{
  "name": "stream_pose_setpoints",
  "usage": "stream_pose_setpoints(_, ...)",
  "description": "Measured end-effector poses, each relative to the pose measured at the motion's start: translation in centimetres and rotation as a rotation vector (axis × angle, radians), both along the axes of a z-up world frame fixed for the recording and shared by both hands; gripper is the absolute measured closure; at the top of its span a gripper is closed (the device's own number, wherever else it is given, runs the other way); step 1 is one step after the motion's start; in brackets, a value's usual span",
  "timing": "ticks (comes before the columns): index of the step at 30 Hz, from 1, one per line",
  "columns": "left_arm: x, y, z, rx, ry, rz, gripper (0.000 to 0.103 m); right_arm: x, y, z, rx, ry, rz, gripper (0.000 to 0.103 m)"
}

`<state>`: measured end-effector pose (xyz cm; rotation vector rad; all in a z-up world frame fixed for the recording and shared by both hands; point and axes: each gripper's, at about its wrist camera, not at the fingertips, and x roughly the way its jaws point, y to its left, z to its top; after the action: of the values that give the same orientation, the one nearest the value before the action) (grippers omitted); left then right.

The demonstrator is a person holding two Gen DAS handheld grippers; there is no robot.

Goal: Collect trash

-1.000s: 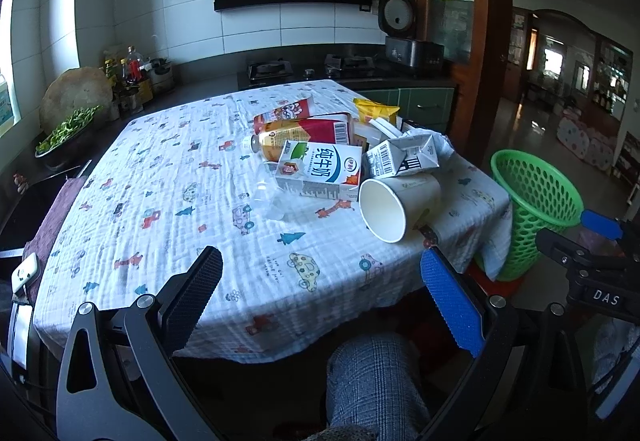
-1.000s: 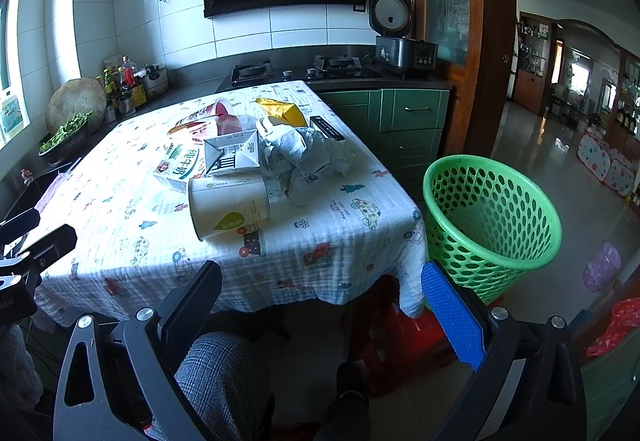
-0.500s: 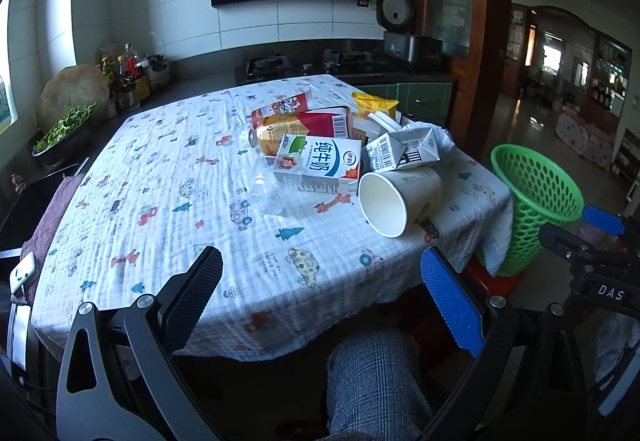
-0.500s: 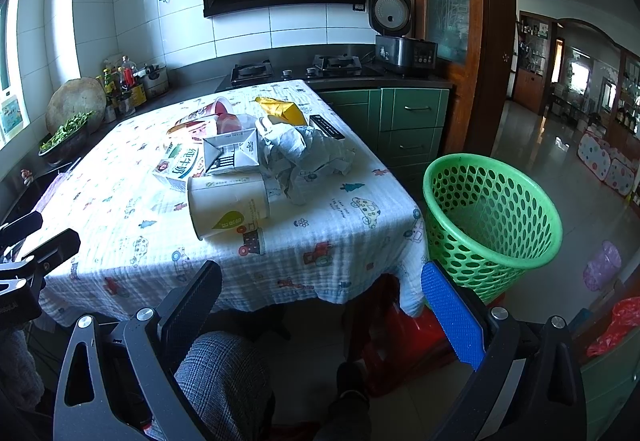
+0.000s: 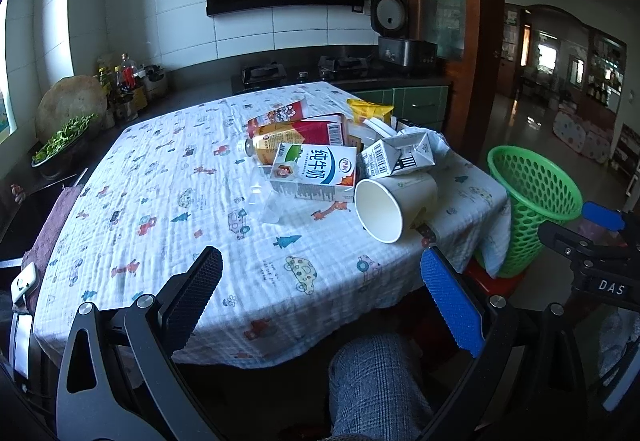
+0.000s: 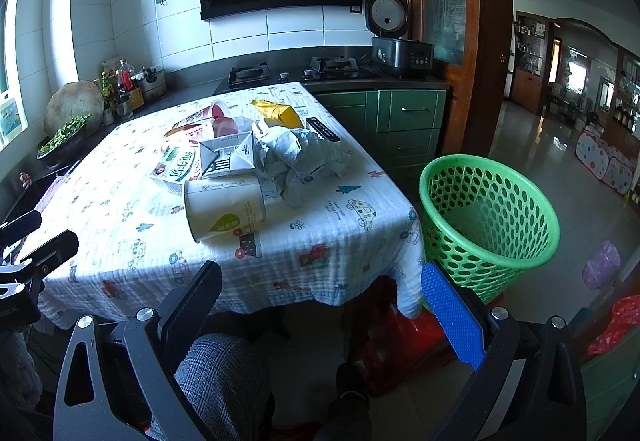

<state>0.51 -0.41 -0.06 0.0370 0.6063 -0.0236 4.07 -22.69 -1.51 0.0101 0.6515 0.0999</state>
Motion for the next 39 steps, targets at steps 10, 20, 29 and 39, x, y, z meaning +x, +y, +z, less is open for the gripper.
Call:
stream_pose_setpoints(10,0.2,-0.5,0.6,0.018,-0.02,-0.003,0.005,-0.1,-0.3,0.3,-0.011,-0.019,-0.013,0.006)
stream_pose_setpoints(20,0.3,-0.3,0.8,-0.003,-0.03,0.002,0.005,0.0,-0.3,0.3,-0.01,-0.022,-0.011,0.006)
stream_pose_setpoints(29,0.6,-0.2,0.6,-0.008,-0.026,-0.002,0.005,0.1,-0.1,0.3,-0.015,-0.027,-0.007,0.006)
stream_pose_setpoints(39,1.1,-0.4,0.4,-0.007,-0.015,-0.003,0.005,0.5,0.0,0.2,-0.014,-0.026,-0.005,0.006)
